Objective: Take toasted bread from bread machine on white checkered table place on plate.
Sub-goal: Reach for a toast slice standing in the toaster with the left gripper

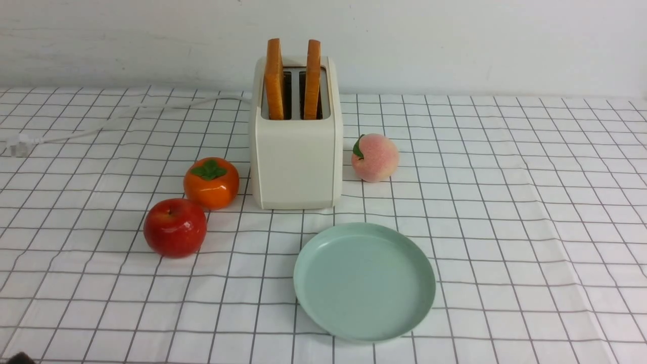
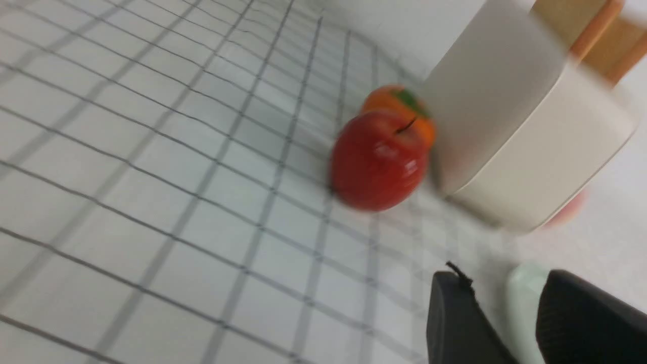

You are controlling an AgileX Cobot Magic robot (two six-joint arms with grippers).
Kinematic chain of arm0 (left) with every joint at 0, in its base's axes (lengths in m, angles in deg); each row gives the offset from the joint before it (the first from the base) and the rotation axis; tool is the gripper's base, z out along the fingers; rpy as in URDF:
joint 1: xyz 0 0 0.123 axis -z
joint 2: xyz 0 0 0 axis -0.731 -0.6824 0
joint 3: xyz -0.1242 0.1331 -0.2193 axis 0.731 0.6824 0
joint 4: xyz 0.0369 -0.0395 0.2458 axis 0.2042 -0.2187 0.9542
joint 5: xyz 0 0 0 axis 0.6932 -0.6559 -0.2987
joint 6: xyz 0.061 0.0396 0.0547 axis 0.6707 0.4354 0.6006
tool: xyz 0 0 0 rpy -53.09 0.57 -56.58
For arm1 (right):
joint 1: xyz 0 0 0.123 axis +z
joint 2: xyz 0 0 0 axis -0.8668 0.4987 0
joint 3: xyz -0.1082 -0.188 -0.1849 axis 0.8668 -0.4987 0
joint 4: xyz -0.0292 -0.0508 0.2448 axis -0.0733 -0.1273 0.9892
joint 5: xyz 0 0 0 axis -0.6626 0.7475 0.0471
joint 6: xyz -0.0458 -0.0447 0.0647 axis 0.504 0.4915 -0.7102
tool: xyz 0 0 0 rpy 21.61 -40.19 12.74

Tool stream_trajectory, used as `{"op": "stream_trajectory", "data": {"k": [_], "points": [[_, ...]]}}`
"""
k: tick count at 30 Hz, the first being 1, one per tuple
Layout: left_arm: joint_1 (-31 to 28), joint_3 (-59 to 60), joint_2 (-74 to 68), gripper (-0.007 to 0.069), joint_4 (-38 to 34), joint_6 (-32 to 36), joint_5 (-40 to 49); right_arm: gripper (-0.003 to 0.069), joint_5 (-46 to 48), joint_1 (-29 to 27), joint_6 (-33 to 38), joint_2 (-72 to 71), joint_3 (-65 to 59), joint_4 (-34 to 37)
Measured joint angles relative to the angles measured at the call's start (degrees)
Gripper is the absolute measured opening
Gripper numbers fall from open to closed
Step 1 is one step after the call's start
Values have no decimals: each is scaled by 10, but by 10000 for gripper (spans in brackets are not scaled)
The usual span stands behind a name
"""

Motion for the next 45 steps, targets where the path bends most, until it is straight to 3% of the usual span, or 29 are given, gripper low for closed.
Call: {"op": "stream_trajectory", "data": {"k": [1, 2, 7, 10, 13, 14, 17, 25, 29, 34, 35, 38, 42, 45], "points": [[0, 0, 0, 237, -10, -8, -7, 241, 0, 0, 0, 0, 0, 0], [0, 0, 0, 237, -85, -32, -38, 241, 0, 0, 0, 0, 0, 0], [0, 0, 0, 237, -233, -47, -121, 241, 0, 0, 0, 0, 0, 0], [0, -4, 0, 237, -253, -28, -129, 241, 0, 0, 0, 0, 0, 0], [0, -37, -2, 225, -237, 20, -79, 241, 0, 0, 0, 0, 0, 0], [0, -84, -25, 197, -213, 61, -22, 241, 0, 0, 0, 0, 0, 0], [0, -167, -104, 145, -172, 86, 53, 241, 0, 0, 0, 0, 0, 0], [0, -425, -457, 11, -27, 95, 340, 241, 0, 0, 0, 0, 0, 0], [5, -536, -601, -13, -11, 103, 373, 241, 0, 0, 0, 0, 0, 0], [83, -679, -752, -13, 18, 101, 375, 241, 0, 0, 0, 0, 0, 0], [133, -754, -805, -13, 51, 80, 379, 241, 0, 0, 0, 0, 0, 0], [191, -881, -886, -13, 129, 30, 388, 241, 0, 0, 0, 0, 0, 0], [212, -1037, -980, -8, 218, -31, 405, 241, 0, 0, 0, 0, 0, 0], [213, -1154, -1064, 50, 253, -49, 446, 241, 0, 0, 0, 0, 0, 0]]}}
